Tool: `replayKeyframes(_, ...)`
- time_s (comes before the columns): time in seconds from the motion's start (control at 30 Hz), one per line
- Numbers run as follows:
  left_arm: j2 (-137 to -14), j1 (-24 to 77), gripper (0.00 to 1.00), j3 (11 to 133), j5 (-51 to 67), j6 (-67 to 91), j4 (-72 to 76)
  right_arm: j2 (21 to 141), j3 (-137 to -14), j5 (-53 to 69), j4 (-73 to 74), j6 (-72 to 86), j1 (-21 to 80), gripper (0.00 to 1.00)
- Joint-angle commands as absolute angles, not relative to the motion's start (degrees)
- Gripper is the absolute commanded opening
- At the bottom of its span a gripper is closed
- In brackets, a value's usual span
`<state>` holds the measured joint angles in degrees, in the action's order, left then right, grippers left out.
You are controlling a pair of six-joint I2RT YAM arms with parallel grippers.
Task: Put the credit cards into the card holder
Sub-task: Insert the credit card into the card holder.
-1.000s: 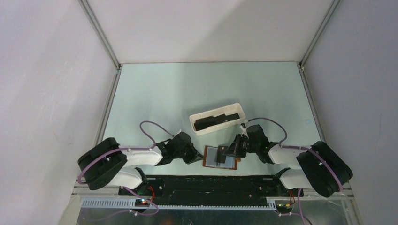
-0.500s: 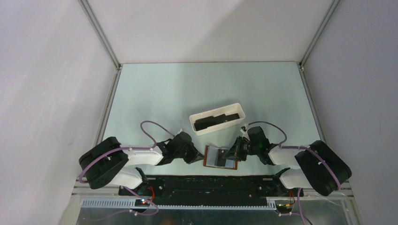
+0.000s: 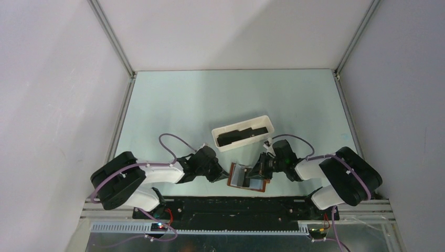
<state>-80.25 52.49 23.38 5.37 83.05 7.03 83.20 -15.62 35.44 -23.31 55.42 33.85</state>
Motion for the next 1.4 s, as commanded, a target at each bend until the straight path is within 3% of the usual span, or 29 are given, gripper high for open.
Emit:
replayKeyframes(0.0, -82.20, 52.91, 0.00, 24.10, 4.33, 82.13, 6.24, 85.93, -16.08, 31.50, -26.02, 54.51, 36.31, 0.00)
replayKeyframes(0.1, -81.61, 52.93, 0.00, 23.69, 4.01, 82.59, 6.26, 85.91, -16.18, 30.43, -28.88, 55.79, 36.91, 0.03)
replayKeyframes(0.17, -81.37, 52.90, 0.00, 23.44, 3.94, 82.74, 6.32, 85.87, -16.51, 29.98, -29.64, 56.59, 37.67, 0.10)
replayKeyframes(0.23, -81.12, 52.79, 0.00, 23.34, 4.00, 82.81, 6.31, 85.98, -17.46, 29.98, -28.85, 56.60, 38.76, 0.18)
replayKeyframes(0.47, -79.22, 51.99, 0.00, 21.83, 3.57, 83.38, 6.30, 81.93, -20.84, 28.65, -17.45, 54.58, 39.92, 0.61)
replayKeyframes(0.6, -78.84, 51.67, 0.00, 21.41, 3.39, 83.38, 6.33, 77.70, -23.20, 26.25, -7.02, 51.74, 40.17, 0.74)
replayKeyframes(1.27, -81.04, 51.15, 0.00, 27.14, 6.03, 76.16, 8.25, 71.79, -35.63, 17.15, 21.76, 36.90, 42.07, 0.90)
replayKeyframes(1.37, -81.14, 51.12, 0.12, 28.54, 6.96, 73.70, 9.19, 70.34, -38.55, 16.23, 25.83, 34.97, 42.24, 0.91)
